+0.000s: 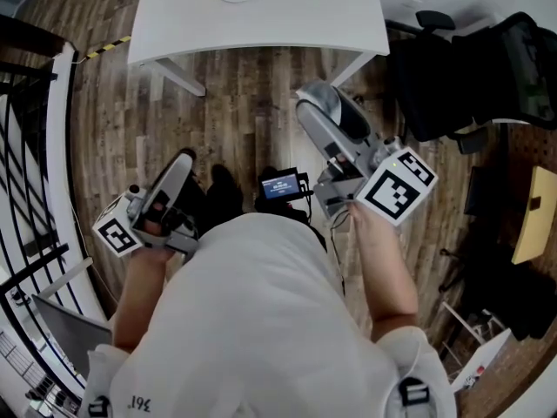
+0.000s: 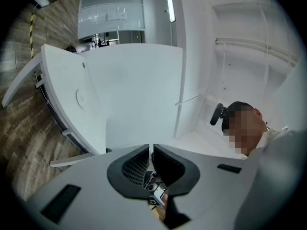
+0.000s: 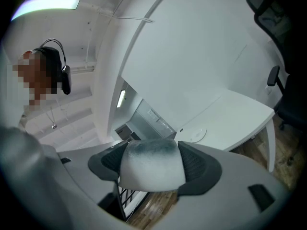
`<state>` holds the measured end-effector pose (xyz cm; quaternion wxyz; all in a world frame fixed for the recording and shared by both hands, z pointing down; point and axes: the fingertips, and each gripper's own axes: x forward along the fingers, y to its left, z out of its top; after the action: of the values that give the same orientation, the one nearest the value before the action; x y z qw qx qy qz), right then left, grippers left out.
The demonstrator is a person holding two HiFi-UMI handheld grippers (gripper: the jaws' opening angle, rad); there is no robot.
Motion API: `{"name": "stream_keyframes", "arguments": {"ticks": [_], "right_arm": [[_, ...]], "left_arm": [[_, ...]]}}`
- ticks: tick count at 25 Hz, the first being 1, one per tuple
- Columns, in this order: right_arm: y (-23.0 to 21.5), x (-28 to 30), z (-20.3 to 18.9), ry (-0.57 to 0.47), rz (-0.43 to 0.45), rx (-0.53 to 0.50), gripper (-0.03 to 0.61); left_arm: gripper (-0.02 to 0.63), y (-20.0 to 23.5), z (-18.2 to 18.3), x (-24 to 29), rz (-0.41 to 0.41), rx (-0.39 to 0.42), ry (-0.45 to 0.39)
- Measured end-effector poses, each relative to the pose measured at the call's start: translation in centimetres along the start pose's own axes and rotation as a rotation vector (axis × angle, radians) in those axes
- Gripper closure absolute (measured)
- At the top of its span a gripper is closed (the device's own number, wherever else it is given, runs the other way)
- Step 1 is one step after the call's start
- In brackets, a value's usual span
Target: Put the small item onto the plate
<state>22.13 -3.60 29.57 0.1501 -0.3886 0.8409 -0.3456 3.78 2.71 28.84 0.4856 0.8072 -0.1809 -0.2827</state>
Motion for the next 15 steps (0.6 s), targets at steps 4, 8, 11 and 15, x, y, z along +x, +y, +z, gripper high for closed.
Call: {"name": "stream_keyframes", "arguments": {"ticks": [4, 8, 11, 15], "right_arm": [[-0.6, 1.4, -0.8, 0.017, -0.016, 0.018, 0.262], [-0.5, 3.1, -0.7, 0.009, -0.021, -0.013, 0.262], [-1.2, 5.7, -0.5, 0.008, -0.046, 0.000, 0.262], [-1.5, 10.2, -0.2, 0.012, -0.064, -0.001, 0.262]], "left_arm": [[0.603, 1.0, 1.5, 0.0, 0.004, 0.007, -0.026], [0.603, 2.1, 2.7, 0.1, -0.019, 0.004, -0.004], [0.603, 3.3, 5.2, 0.8, -0.025, 0.009, 0.017], [0.603, 5.1, 9.3, 0.9, -0.044, -0.024, 0.035]]}}
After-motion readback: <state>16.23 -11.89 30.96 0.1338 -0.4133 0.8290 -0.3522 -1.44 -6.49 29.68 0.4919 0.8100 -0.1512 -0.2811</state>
